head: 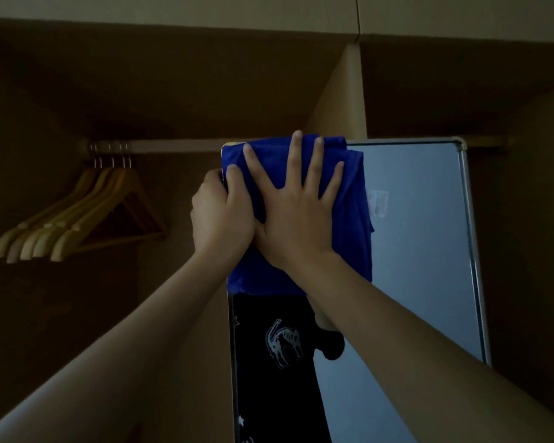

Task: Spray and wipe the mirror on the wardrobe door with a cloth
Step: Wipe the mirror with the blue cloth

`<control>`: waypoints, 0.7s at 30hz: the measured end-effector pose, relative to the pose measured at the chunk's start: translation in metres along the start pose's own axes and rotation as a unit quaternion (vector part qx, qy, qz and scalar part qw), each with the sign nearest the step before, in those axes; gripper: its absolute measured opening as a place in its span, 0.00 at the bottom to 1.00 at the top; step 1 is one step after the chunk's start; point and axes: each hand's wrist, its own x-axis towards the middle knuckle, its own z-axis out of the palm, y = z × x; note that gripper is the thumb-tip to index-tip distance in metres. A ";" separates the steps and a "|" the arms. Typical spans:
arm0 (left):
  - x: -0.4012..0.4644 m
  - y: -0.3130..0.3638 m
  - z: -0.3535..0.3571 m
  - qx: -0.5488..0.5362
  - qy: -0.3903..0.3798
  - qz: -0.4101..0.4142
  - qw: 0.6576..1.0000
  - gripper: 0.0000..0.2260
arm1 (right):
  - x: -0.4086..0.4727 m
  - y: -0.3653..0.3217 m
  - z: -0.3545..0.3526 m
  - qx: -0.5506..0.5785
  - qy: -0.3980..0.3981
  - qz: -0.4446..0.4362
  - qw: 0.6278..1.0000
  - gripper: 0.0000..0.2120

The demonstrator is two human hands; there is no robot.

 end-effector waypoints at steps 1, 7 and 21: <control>0.000 0.001 0.001 -0.001 0.003 -0.002 1.000 0.14 | -0.001 0.000 -0.001 -0.001 0.001 0.001 1.000 0.40; -0.004 0.005 0.003 0.000 0.033 -0.003 0.999 0.16 | -0.024 -0.001 0.001 -0.007 0.007 0.008 1.000 0.39; -0.008 0.007 0.006 0.051 0.039 0.025 0.998 0.20 | -0.068 -0.001 0.004 0.043 -0.010 0.008 0.999 0.34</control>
